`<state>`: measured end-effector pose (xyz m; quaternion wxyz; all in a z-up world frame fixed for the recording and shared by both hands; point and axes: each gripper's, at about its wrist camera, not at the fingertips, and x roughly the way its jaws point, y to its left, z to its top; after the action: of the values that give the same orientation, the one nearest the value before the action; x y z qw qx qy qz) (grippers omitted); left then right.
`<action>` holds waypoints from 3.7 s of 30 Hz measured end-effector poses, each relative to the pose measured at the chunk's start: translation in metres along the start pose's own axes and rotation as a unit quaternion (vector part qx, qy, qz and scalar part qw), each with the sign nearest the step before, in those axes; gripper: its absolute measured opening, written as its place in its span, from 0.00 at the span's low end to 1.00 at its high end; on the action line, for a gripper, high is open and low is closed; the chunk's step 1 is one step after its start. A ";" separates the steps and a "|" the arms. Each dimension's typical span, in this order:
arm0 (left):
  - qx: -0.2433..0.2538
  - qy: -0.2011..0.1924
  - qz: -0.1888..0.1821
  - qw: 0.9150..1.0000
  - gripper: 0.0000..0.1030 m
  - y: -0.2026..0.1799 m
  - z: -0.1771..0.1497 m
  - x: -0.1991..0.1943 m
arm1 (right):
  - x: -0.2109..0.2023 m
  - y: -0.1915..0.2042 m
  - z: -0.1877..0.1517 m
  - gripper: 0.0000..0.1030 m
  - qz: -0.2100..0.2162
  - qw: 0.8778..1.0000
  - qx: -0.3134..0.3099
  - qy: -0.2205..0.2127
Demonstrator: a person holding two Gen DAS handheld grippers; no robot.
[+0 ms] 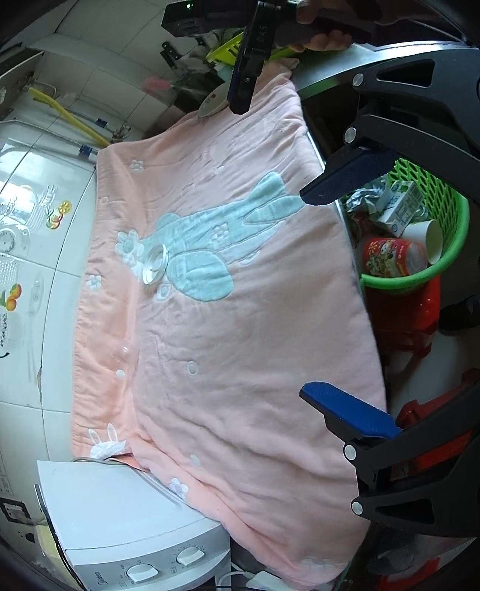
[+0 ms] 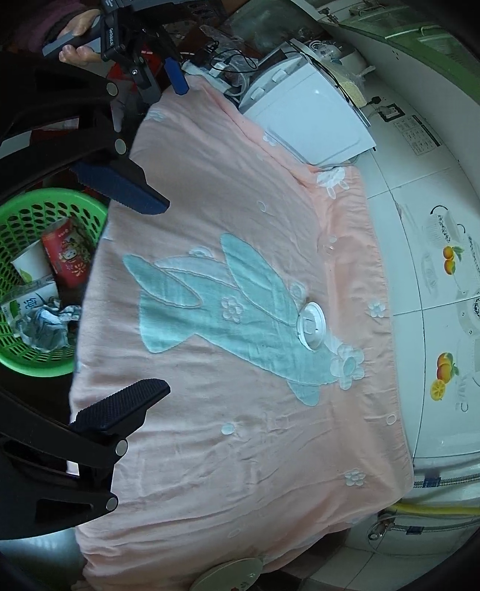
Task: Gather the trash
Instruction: 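Move right tool to the white plastic lid and close on it, then move left tool to the clear plastic cup and close on it while right holds the lid, then carry the clear cup and white lid over the green basket with both tools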
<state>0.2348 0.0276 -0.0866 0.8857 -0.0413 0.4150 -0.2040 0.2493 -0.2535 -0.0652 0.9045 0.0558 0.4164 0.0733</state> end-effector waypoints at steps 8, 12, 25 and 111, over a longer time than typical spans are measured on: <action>-0.026 0.006 0.007 1.000 0.93 0.046 0.048 0.036 | 0.077 -0.001 0.077 0.87 -0.018 0.999 -0.029 0.011; -0.023 0.010 0.016 1.000 0.93 0.064 0.069 0.054 | 0.127 -0.007 0.111 0.88 -0.026 0.999 -0.036 0.026; -0.017 0.017 0.043 0.999 0.93 0.106 0.115 0.102 | 0.259 -0.027 0.169 0.89 -0.051 0.995 -0.032 0.085; 0.007 -0.025 0.025 0.999 0.49 0.038 0.136 0.078 | -0.005 0.027 -0.025 0.88 0.008 0.998 -0.059 0.023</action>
<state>0.3939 0.0185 -0.0637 0.9010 -0.0300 0.3921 -0.1832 0.2252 -0.2266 -0.0734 0.8958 0.0037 0.4315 0.1063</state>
